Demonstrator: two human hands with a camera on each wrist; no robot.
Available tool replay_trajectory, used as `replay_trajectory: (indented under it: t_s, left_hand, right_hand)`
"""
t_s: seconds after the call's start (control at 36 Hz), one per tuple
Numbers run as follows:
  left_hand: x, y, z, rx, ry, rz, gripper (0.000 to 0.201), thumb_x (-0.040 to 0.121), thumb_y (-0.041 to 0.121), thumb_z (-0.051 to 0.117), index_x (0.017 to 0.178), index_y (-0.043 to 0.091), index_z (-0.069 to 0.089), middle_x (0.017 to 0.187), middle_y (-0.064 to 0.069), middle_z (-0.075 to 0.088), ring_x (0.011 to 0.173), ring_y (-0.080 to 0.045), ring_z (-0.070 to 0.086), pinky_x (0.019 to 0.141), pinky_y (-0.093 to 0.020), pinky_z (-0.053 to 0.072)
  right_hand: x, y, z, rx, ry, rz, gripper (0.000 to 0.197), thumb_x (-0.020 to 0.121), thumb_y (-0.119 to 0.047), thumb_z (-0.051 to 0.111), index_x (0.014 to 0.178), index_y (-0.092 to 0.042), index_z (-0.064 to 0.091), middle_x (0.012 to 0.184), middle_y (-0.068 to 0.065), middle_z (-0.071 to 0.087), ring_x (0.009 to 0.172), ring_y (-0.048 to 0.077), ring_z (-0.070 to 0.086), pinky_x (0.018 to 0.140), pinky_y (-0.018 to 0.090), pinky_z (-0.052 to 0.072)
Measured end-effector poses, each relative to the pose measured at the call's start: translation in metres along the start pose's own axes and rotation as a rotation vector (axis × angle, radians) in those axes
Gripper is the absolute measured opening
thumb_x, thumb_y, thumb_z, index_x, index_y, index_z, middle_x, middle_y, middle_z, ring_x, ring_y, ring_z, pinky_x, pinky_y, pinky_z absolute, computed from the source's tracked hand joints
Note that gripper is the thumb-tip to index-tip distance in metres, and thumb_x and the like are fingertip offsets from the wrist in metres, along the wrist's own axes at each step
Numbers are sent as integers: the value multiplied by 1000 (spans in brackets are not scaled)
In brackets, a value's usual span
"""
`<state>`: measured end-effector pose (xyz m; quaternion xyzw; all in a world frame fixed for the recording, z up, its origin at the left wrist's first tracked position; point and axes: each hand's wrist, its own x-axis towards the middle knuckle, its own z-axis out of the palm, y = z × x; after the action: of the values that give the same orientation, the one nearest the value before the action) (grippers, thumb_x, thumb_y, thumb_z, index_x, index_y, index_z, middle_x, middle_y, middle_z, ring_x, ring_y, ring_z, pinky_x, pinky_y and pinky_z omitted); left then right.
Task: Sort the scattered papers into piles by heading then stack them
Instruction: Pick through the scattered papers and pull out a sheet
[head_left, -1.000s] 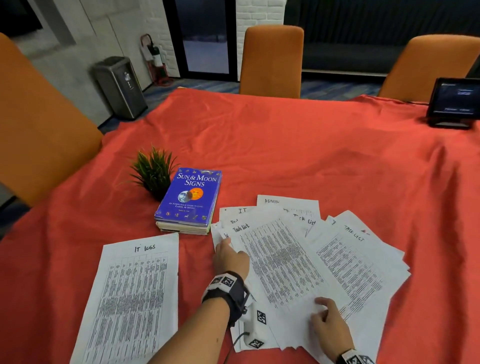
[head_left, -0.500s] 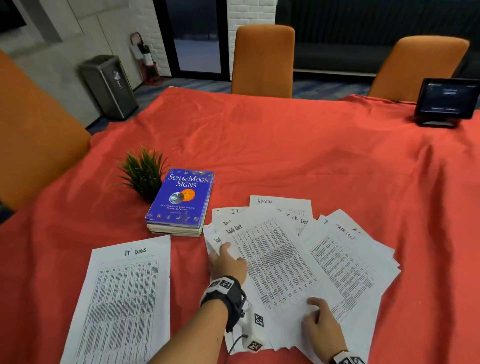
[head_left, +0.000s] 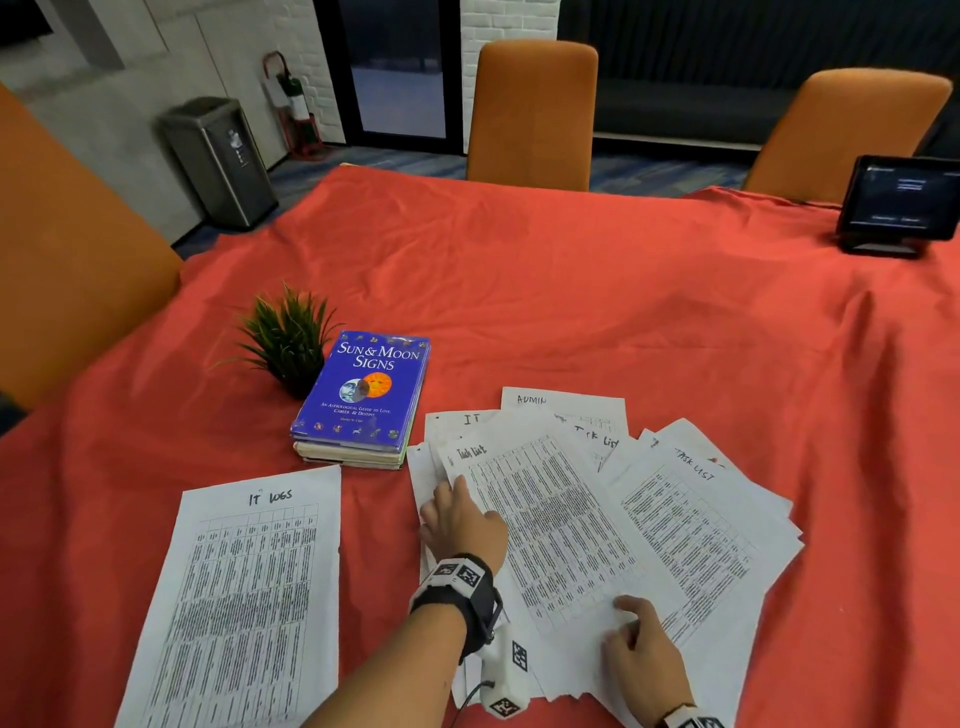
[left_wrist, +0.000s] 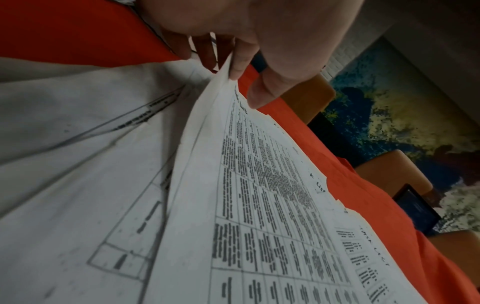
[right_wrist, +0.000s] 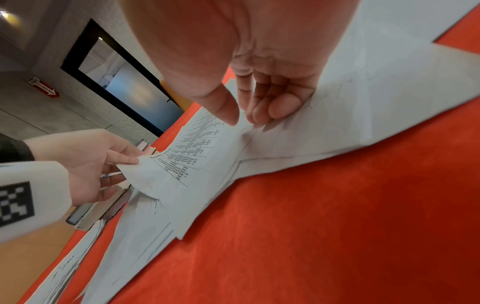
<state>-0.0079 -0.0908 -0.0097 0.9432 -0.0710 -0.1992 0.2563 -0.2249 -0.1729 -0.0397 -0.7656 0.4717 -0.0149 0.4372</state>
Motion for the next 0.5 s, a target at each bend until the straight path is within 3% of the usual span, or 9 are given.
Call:
replay_trajectory:
  t_s: [0.11,0.17,0.19,0.25,0.33,0.44,0.5]
  left_hand:
    - [5,-3,9,-154,-132,16,63,84,24,52,146,19,38,146,-6,41,130,-30,41,109,-42,38]
    - [9,-6,13,-287,-190,19,60,81,22,51,141,19,45,142,-5,49,120,-28,54,99,-39,49]
    - [9,-7,12,-341,-203,18,57,83,18,52,140,19,47,141,-2,51,113,-23,58,92,-31,53]
    - [8,-7,7,-433,-180,16,49,88,8,53,136,17,53,132,1,58,91,-11,60,72,-14,48]
    - [8,-6,-3,-527,-50,73,36,86,-1,56,112,19,69,104,3,66,64,6,51,52,-1,39]
    - [6,1,-22,-605,-2,191,36,79,-5,61,84,30,67,79,7,68,44,0,49,46,-9,38]
    - [4,7,-36,-658,-70,299,40,75,-12,62,85,27,64,89,12,68,58,10,57,56,-3,41]
  right_hand:
    - [1,3,1,-4,-8,-1,28,87,-11,54,111,-24,48,68,2,54,65,18,58,59,24,42]
    - [1,3,1,-1,-9,-1,29,86,-11,54,111,-24,49,68,1,53,65,18,58,59,25,42]
    - [1,4,1,5,-8,-2,29,86,-11,55,111,-24,49,69,1,54,65,18,58,59,25,42]
    - [2,4,0,18,-12,5,28,87,-12,55,112,-23,49,69,1,54,65,18,58,60,25,43]
    - [7,5,-3,48,-34,44,26,88,-15,56,113,-23,51,71,3,58,67,19,61,63,27,46]
    - [19,-1,-20,117,0,57,30,89,-18,59,117,-23,52,90,6,64,75,20,64,71,35,51]
    - [27,-11,-34,162,64,29,35,89,-19,62,122,-20,50,107,8,60,84,17,61,70,34,51]
